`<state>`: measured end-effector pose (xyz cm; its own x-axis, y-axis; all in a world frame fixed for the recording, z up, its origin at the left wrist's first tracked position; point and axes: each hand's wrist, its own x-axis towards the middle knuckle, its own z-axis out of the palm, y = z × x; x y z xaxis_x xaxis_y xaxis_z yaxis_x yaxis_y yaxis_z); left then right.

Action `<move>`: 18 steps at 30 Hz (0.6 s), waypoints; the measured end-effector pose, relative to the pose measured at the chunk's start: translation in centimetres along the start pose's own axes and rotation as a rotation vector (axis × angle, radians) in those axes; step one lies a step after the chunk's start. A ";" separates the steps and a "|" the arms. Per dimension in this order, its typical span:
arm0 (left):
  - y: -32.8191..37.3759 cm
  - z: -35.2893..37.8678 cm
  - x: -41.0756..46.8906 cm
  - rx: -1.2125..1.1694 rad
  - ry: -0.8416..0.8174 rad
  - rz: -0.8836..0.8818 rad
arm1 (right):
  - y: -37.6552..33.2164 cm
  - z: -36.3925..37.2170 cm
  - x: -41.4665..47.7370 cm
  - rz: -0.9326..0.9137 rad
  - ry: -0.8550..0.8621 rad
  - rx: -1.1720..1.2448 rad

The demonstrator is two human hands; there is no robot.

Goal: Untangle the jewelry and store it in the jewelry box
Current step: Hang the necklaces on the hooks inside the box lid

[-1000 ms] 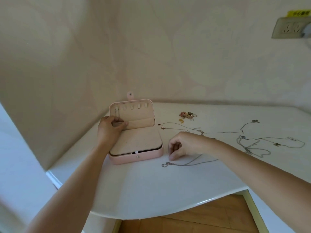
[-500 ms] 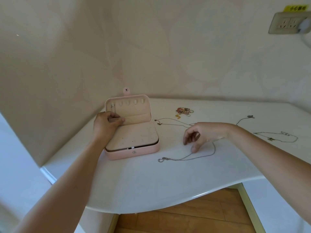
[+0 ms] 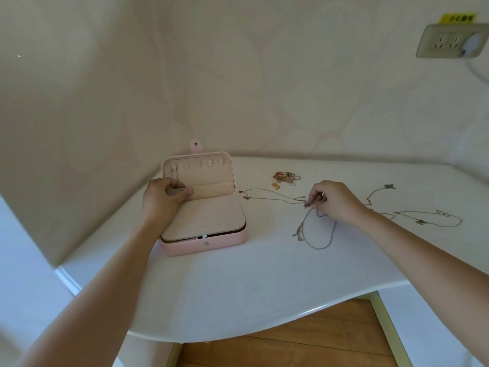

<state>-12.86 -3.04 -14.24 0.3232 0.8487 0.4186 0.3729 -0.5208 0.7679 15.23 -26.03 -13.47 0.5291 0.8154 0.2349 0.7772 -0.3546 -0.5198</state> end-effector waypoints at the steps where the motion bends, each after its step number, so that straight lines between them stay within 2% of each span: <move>1: 0.0 0.0 0.1 -0.001 0.001 -0.002 | -0.4 0.0 -0.4 -0.011 0.011 0.000; 5: 0.0 0.1 0.1 -0.008 -0.010 -0.005 | -1.7 0.8 -3.0 0.028 -0.022 -0.007; 9: 0.0 0.0 0.2 -0.009 -0.020 -0.014 | -1.5 2.4 -6.6 -0.122 0.043 -0.006; 11: -0.1 0.0 0.3 -0.007 -0.020 -0.016 | -1.1 2.5 -7.6 -0.154 -0.057 0.034; 14: 0.0 0.0 0.0 -0.005 -0.016 -0.023 | -1.0 1.7 -8.2 -0.115 -0.296 0.043; 18: 0.2 0.1 -0.3 -0.004 -0.023 -0.029 | -2.1 0.3 -8.1 -0.107 -0.576 -0.091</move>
<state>-12.83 -3.42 -14.22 0.3323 0.8611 0.3848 0.3793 -0.4956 0.7814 9.24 -31.73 -14.56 0.1958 0.9568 -0.2149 0.8555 -0.2737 -0.4394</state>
